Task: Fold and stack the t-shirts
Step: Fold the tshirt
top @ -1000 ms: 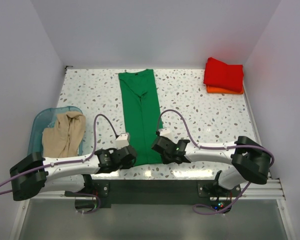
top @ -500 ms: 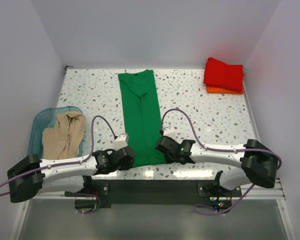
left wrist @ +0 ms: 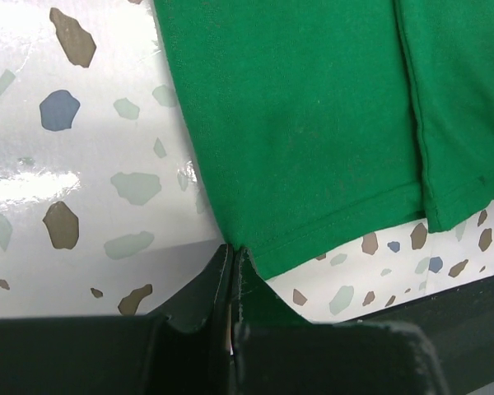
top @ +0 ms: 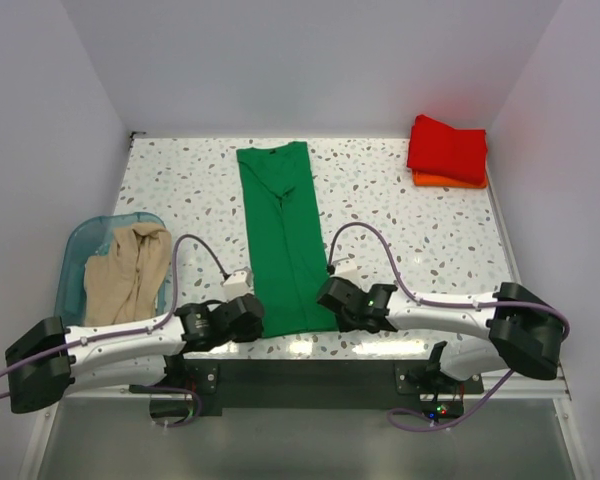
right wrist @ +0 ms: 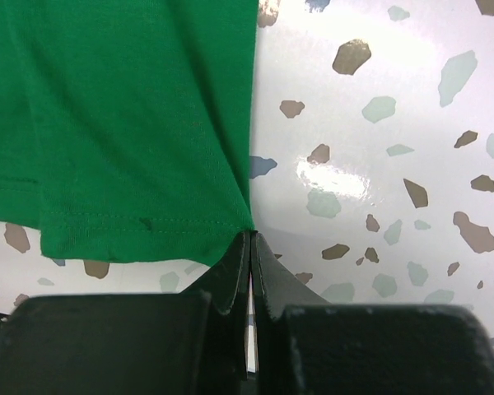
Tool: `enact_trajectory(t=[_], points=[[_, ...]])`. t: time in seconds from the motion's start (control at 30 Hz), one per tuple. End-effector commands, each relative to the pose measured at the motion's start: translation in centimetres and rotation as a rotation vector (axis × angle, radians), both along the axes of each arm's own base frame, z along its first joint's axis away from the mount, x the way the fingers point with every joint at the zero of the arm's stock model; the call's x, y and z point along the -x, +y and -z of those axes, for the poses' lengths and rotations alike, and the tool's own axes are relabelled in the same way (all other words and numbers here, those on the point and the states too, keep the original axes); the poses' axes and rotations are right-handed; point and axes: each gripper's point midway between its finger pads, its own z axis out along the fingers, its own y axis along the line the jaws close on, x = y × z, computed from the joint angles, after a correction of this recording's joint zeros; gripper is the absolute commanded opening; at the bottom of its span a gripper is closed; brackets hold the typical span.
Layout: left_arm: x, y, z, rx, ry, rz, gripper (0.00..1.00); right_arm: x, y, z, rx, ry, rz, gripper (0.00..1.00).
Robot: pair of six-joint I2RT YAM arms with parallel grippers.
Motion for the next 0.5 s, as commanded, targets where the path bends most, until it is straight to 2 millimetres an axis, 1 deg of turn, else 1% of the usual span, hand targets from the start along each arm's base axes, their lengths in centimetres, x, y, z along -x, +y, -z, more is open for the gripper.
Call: enact_trajectory(t=[0.0, 0.13, 0.23, 0.33, 0.37, 0.4, 0.43, 0.47], points=[[0.5, 0.3, 0.2, 0.012, 0.016, -0.016, 0.00, -0.1, 0.3, -0.4, -0.042, -0.017, 0.023, 0.00], [0.7, 0.5, 0.4, 0.015, 0.024, -0.016, 0.00, 0.3, 0.3, -0.2, -0.058, -0.009, 0.019, 0.00], [0.7, 0.4, 0.3, 0.020, 0.027, -0.020, 0.00, 0.6, 1.0, -0.3, -0.097, 0.001, -0.004, 0.00], [0.8, 0.3, 0.2, 0.029, 0.029, -0.014, 0.00, 0.9, 1.8, -0.8, -0.146, 0.001, -0.025, 0.10], [0.8, 0.3, 0.0, 0.037, 0.029, -0.017, 0.00, 0.9, 2.0, -1.0, -0.160, -0.001, -0.029, 0.17], [0.8, 0.4, 0.0, 0.035, 0.029, -0.019, 0.05, 0.9, 2.0, -1.2, -0.166, -0.005, -0.027, 0.20], [0.9, 0.4, -0.1, 0.038, 0.030, -0.023, 0.09, 0.9, 2.2, -1.9, -0.186, -0.015, -0.029, 0.24], [0.8, 0.3, -0.4, 0.050, 0.025, -0.024, 0.13, 0.9, 2.0, -2.1, -0.186, -0.020, -0.023, 0.26]])
